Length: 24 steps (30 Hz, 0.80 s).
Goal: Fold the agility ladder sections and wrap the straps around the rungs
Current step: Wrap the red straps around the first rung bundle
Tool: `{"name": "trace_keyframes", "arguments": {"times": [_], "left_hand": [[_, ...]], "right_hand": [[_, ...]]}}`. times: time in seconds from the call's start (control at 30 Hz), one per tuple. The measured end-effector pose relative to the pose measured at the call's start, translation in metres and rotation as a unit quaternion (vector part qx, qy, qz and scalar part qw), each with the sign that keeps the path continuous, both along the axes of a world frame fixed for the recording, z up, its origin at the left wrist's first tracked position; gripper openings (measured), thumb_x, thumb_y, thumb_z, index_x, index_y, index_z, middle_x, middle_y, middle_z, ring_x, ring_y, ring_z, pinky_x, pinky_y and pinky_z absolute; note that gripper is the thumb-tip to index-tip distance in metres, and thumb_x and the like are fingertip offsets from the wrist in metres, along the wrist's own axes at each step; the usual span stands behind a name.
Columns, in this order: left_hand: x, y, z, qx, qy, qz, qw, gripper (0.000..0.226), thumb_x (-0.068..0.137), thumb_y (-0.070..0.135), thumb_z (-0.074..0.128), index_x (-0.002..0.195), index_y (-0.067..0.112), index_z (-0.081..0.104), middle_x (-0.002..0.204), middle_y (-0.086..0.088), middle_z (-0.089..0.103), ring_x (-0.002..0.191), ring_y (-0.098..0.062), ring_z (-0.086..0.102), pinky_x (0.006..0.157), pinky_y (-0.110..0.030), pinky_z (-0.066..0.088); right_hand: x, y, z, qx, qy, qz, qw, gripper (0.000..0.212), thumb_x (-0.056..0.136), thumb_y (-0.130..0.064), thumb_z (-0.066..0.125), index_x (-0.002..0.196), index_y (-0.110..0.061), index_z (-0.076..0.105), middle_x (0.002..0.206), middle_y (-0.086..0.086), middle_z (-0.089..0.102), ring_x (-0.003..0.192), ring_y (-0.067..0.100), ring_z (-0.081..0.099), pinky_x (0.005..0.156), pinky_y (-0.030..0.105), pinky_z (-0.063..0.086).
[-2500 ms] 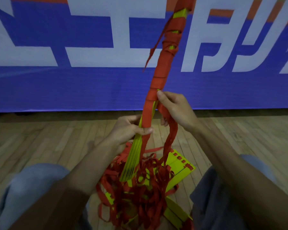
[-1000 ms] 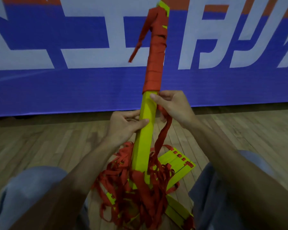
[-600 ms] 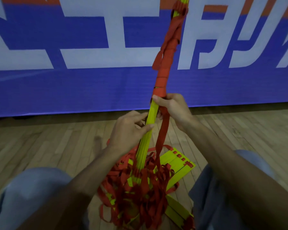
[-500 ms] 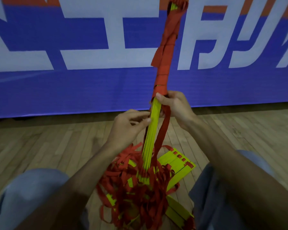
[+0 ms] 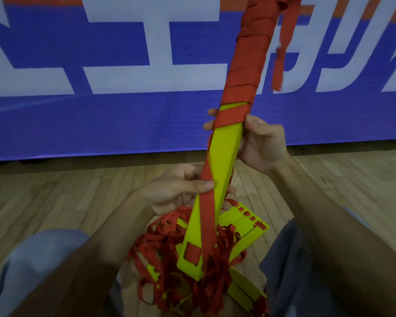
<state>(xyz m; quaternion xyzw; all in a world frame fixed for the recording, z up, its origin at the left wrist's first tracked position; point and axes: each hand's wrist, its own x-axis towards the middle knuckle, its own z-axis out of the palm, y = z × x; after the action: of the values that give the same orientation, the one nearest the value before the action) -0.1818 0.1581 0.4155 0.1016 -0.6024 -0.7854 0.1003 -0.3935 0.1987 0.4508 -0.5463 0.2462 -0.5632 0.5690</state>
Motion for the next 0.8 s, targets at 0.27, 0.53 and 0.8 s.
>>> {"name": "trace_keyframes", "arguments": {"times": [0.27, 0.53, 0.8], "left_hand": [[-0.009, 0.004, 0.001, -0.126, -0.056, 0.239, 0.961, 0.031, 0.069, 0.005, 0.078, 0.1, 0.005, 0.073, 0.087, -0.008, 0.076, 0.07, -0.017, 0.072, 0.05, -0.023, 0.053], [-0.014, 0.004, -0.006, -0.267, -0.118, 0.378, 0.879, 0.031, 0.073, 0.009, 0.082, 0.099, 0.025, 0.077, 0.08, 0.004, 0.077, 0.075, -0.01, 0.073, 0.069, -0.027, 0.059], [-0.015, 0.0, -0.021, -0.414, -0.184, 0.411, 0.791, 0.026, 0.073, 0.03, 0.08, 0.099, 0.032, 0.076, 0.069, 0.008, 0.074, 0.067, -0.006, 0.069, 0.068, -0.032, 0.056]], "right_hand": [[0.003, -0.003, 0.001, 0.021, 0.153, -0.169, 0.973, 0.043, 0.089, -0.039, 0.054, 0.111, -0.004, 0.064, 0.103, 0.015, 0.069, 0.091, 0.024, 0.068, 0.077, 0.039, 0.056], [0.023, -0.011, -0.01, 0.018, 0.353, -0.312, 0.882, 0.023, 0.093, -0.04, 0.063, 0.091, -0.017, 0.063, 0.071, 0.019, 0.07, 0.045, 0.029, 0.061, 0.046, 0.03, 0.047], [0.03, -0.008, -0.009, 0.083, 0.363, -0.316, 0.873, 0.023, 0.092, -0.039, 0.062, 0.089, -0.016, 0.066, 0.06, 0.005, 0.069, 0.049, 0.026, 0.066, 0.05, 0.032, 0.053]]}}
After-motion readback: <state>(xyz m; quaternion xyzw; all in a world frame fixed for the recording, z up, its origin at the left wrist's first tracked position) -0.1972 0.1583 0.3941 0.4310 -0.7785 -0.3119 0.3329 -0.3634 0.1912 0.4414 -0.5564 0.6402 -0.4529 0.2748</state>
